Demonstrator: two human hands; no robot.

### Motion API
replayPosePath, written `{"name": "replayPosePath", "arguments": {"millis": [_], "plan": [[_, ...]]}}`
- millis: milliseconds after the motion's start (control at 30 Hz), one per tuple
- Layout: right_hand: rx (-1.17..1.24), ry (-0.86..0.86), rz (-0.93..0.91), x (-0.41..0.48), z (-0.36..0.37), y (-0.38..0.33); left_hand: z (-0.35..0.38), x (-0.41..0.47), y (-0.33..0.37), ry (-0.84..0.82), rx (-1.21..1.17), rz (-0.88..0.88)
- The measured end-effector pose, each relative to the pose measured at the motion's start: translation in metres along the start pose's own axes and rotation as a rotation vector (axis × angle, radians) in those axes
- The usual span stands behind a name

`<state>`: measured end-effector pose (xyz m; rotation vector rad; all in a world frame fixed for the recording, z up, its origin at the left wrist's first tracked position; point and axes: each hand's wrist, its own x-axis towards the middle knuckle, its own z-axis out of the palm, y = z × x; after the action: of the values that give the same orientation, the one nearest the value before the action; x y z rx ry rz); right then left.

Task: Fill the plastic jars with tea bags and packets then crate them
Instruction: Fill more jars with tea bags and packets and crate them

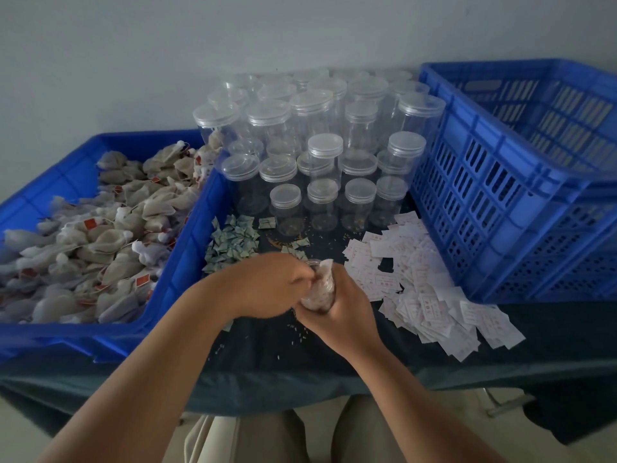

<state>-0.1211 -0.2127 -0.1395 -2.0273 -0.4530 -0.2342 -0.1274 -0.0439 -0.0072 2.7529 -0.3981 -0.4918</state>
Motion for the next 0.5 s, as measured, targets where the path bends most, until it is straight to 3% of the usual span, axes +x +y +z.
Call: {"name": "replayPosePath", "arguments": {"millis": [33,100,133,233,267,400,500], "plan": [[-0.002,-0.005,-0.01,-0.001,0.0,0.0,0.003,0.001,0.003,-0.082,-0.013,-0.038],[-0.013,-0.011,-0.022,-0.001,0.001,0.0,0.005,-0.001,0.006,-0.09,-0.048,-0.082],[-0.011,-0.01,-0.018,-0.001,0.001,-0.001,0.005,-0.004,0.006,-0.014,-0.068,-0.081],[-0.023,0.006,0.004,0.001,0.003,-0.001,0.003,-0.016,0.007,0.417,-0.019,-0.062],[-0.03,0.008,0.004,0.001,0.003,0.0,0.005,-0.018,0.009,0.46,0.006,-0.043],[-0.038,-0.01,0.008,0.0,0.002,0.003,0.016,-0.009,0.016,0.047,0.094,0.006],[-0.02,0.025,0.002,0.0,0.001,0.001,0.003,-0.007,0.001,0.006,-0.114,0.032]]}}
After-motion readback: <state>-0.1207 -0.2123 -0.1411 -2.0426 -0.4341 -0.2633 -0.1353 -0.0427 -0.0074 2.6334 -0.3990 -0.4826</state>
